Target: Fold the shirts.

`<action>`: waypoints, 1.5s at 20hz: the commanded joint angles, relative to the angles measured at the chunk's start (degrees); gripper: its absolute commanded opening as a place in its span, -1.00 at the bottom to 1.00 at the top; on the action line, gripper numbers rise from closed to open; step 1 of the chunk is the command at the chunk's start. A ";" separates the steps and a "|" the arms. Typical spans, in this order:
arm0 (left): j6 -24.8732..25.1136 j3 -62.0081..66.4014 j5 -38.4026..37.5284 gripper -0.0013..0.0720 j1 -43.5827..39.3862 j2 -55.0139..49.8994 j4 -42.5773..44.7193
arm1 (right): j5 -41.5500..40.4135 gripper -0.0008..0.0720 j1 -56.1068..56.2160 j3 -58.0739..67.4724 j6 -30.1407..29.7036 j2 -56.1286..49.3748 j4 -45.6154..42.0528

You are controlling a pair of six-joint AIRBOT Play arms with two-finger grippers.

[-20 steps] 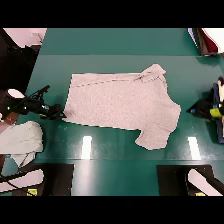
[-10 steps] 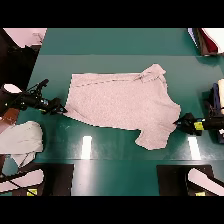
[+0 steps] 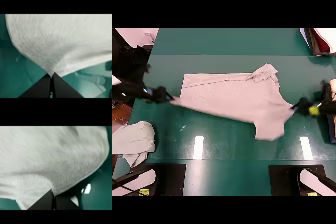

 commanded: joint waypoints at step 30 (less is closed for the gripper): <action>-8.72 8.22 -4.28 -0.91 0.00 -1.07 -3.50 | 35.08 -0.95 6.97 56.28 9.57 -21.44 -21.09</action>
